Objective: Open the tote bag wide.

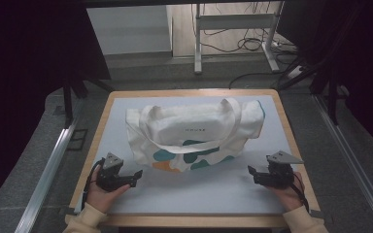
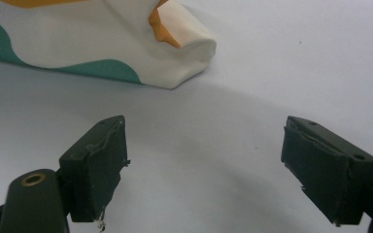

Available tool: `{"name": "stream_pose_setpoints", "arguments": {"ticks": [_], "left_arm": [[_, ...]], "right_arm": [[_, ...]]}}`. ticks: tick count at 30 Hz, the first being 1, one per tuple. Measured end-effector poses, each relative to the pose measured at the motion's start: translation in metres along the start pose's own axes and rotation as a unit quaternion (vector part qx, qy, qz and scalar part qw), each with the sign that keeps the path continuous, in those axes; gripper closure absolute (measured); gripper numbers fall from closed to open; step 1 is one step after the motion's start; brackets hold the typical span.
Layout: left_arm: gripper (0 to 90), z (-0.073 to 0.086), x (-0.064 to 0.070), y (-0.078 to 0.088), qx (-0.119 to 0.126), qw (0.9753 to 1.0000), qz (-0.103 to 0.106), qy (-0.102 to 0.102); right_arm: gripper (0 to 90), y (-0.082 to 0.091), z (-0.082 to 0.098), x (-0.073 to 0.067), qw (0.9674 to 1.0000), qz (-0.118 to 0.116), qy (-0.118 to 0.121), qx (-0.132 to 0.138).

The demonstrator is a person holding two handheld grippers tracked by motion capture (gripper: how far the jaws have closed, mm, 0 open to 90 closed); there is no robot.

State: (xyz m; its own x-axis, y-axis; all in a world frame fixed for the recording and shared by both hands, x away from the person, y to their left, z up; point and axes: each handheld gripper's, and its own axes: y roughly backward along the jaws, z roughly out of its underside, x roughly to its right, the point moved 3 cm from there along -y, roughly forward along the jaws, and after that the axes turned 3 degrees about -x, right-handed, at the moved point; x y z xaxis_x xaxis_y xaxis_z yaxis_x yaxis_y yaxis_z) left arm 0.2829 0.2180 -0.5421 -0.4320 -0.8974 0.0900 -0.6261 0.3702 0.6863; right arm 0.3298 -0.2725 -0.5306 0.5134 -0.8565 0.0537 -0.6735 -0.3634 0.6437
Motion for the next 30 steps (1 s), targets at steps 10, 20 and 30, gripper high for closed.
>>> {"name": "stream_pose_setpoints", "arguments": {"ticks": [10,20,30], "left_arm": [[17.7,-0.001,0.0,0.004,0.011,0.9999,-0.007,0.0],[19.5,-0.002,-0.002,0.008,0.025,0.9996,-0.014,0.005],[22.6,-0.002,-0.002,0.012,0.027,0.9995,-0.015,0.004]], "right_arm": [[19.0,0.005,-0.002,0.0,0.9997,-0.011,-0.007,0.02],[20.8,0.004,0.0,-0.001,0.9998,0.003,0.007,0.019],[20.9,0.004,0.0,0.0,0.9998,0.003,0.011,0.016]]}}
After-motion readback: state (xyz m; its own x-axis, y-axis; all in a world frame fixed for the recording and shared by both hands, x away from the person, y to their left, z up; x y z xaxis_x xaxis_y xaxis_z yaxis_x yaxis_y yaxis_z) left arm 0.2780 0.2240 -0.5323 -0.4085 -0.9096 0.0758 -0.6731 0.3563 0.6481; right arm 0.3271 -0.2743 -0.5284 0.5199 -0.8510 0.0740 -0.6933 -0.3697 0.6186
